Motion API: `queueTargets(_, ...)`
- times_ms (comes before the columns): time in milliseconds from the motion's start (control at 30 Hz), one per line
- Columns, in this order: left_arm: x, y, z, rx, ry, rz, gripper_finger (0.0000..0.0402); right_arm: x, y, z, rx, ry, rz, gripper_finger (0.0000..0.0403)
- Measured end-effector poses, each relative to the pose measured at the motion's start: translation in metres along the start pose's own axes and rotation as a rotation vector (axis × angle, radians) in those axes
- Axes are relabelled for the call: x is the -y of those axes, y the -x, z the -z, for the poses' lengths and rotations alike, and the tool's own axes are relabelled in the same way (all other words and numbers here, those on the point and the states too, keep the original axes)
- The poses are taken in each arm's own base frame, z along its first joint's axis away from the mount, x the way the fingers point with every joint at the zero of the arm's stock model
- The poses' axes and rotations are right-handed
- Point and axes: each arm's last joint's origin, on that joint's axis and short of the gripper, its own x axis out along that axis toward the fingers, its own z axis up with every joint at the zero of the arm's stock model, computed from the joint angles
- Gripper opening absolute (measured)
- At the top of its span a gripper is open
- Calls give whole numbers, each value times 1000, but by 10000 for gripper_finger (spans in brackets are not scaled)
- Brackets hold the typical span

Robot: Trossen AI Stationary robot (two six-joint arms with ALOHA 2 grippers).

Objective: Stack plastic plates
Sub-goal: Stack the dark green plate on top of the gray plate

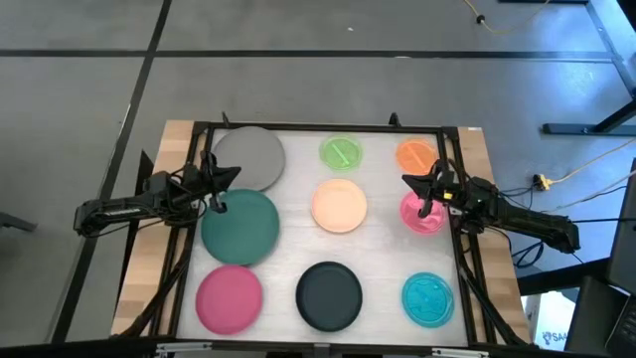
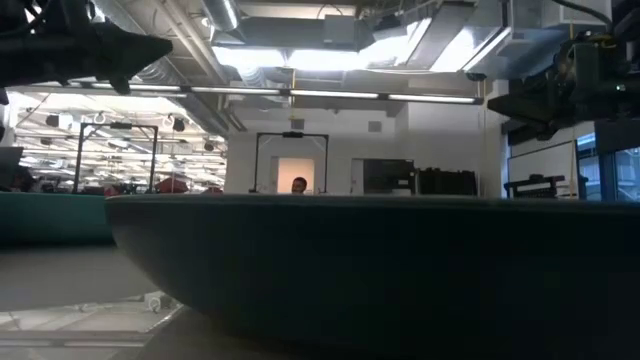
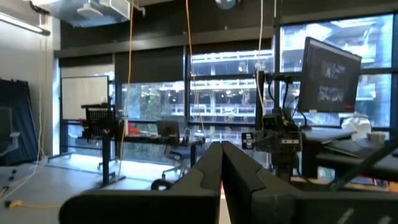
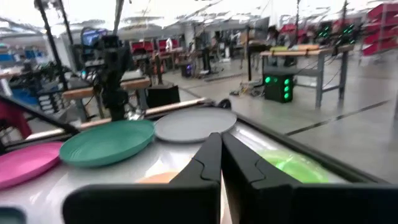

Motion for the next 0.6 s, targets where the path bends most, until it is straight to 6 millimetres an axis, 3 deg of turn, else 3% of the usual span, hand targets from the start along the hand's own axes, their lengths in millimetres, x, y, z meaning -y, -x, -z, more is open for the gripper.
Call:
queueTargets(400, 2, -5, 4, -37, -82, 55, 1, -1, -8, 1, -16, -16, 8, 5)
queueTargets(600, 5, -10, 3, -5, -80, 108, 1, -6, -26, -19, -51, 5, -30, 5)
